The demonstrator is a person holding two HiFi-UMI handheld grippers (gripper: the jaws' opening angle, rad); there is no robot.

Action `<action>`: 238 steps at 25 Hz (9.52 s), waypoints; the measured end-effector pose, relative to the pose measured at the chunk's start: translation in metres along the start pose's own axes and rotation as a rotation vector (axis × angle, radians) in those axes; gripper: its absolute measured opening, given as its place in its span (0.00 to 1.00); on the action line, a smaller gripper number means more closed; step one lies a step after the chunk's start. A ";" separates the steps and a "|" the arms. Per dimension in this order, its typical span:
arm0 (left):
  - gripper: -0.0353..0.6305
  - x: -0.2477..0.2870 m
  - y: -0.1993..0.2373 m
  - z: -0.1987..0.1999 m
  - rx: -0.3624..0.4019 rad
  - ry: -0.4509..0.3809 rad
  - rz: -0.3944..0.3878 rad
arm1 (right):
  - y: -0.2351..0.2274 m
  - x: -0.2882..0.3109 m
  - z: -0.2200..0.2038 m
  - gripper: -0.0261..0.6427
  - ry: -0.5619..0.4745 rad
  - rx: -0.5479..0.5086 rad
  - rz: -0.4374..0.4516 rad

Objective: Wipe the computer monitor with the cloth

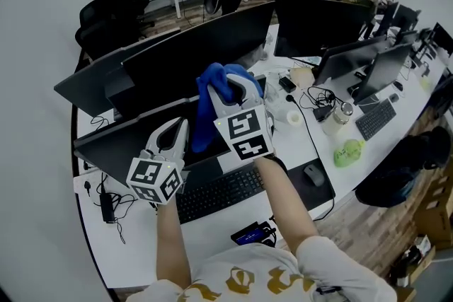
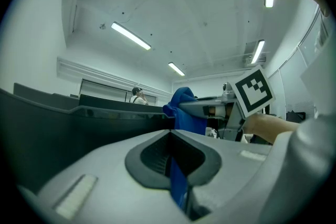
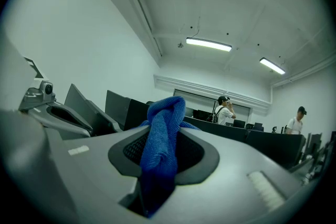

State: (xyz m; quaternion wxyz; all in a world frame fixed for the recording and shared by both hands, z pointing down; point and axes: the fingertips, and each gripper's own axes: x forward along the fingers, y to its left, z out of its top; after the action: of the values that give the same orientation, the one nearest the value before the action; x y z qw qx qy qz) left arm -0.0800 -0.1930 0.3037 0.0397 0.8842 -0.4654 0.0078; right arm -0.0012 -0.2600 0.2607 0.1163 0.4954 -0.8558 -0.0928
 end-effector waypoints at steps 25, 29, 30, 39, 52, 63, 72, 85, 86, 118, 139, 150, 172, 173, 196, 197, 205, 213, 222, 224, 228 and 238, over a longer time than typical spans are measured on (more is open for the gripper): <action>0.05 0.029 -0.031 -0.013 0.017 0.034 -0.010 | -0.065 -0.014 -0.025 0.23 -0.009 0.110 0.009; 0.05 0.033 -0.035 -0.018 0.022 0.042 -0.006 | -0.074 -0.016 -0.028 0.23 -0.017 0.129 0.010; 0.05 0.034 -0.035 -0.019 0.020 0.042 -0.004 | -0.077 -0.017 -0.028 0.23 -0.019 0.133 0.009; 0.05 0.038 -0.041 -0.036 0.002 0.059 0.014 | -0.095 -0.022 -0.036 0.23 -0.048 0.231 0.048; 0.05 0.048 -0.055 -0.044 -0.006 0.071 0.006 | -0.118 -0.025 -0.049 0.24 -0.091 0.479 0.136; 0.05 0.050 -0.054 -0.043 0.005 0.087 0.026 | -0.136 -0.030 -0.058 0.24 -0.141 0.603 0.143; 0.05 0.052 -0.053 -0.051 0.001 0.108 0.031 | -0.148 -0.031 -0.083 0.23 -0.135 0.701 0.109; 0.05 0.055 -0.061 -0.066 -0.011 0.136 0.022 | -0.132 -0.027 -0.133 0.22 -0.058 0.769 0.167; 0.05 0.056 -0.062 -0.066 -0.011 0.137 0.019 | -0.131 -0.027 -0.136 0.22 -0.057 0.778 0.168; 0.05 0.052 -0.057 -0.136 -0.173 0.193 0.028 | -0.097 -0.030 -0.226 0.22 -0.014 0.960 0.175; 0.05 0.048 -0.052 -0.194 -0.198 0.307 0.038 | -0.070 -0.035 -0.309 0.22 0.104 1.016 0.122; 0.05 0.049 -0.057 -0.215 -0.166 0.367 0.025 | -0.057 -0.038 -0.351 0.22 0.142 1.123 0.117; 0.05 0.022 -0.038 -0.229 -0.205 0.421 0.109 | -0.031 -0.044 -0.409 0.22 0.207 1.355 0.064; 0.05 0.019 -0.036 -0.229 -0.212 0.420 0.117 | -0.027 -0.044 -0.411 0.22 0.221 1.361 0.074; 0.05 -0.011 -0.027 -0.250 -0.259 0.459 0.149 | -0.009 -0.041 -0.418 0.22 0.113 1.650 0.047; 0.05 -0.011 -0.027 -0.252 -0.261 0.462 0.149 | -0.008 -0.040 -0.419 0.22 0.121 1.648 0.047; 0.05 -0.017 -0.025 -0.254 -0.265 0.466 0.158 | 0.017 -0.034 -0.413 0.22 0.158 1.602 0.122; 0.05 -0.026 -0.016 -0.252 -0.279 0.447 0.195 | 0.044 -0.025 -0.400 0.22 0.180 1.610 0.200; 0.05 -0.045 -0.006 -0.252 -0.313 0.413 0.220 | 0.066 -0.020 -0.391 0.22 0.183 1.591 0.236; 0.05 -0.050 -0.003 -0.253 -0.316 0.411 0.219 | 0.072 -0.017 -0.388 0.22 0.180 1.603 0.236; 0.05 -0.064 0.008 -0.255 -0.334 0.401 0.227 | 0.086 -0.015 -0.384 0.22 0.190 1.603 0.233; 0.05 -0.092 0.035 -0.256 -0.363 0.373 0.246 | 0.123 -0.008 -0.371 0.22 0.211 1.613 0.240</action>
State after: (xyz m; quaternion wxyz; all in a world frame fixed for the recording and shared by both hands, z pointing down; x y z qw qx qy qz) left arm -0.1548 -0.1172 0.5565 0.2810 0.7827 -0.5477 0.0916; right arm 0.0092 -0.2086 0.6484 -0.1865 0.3382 -0.6912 0.6108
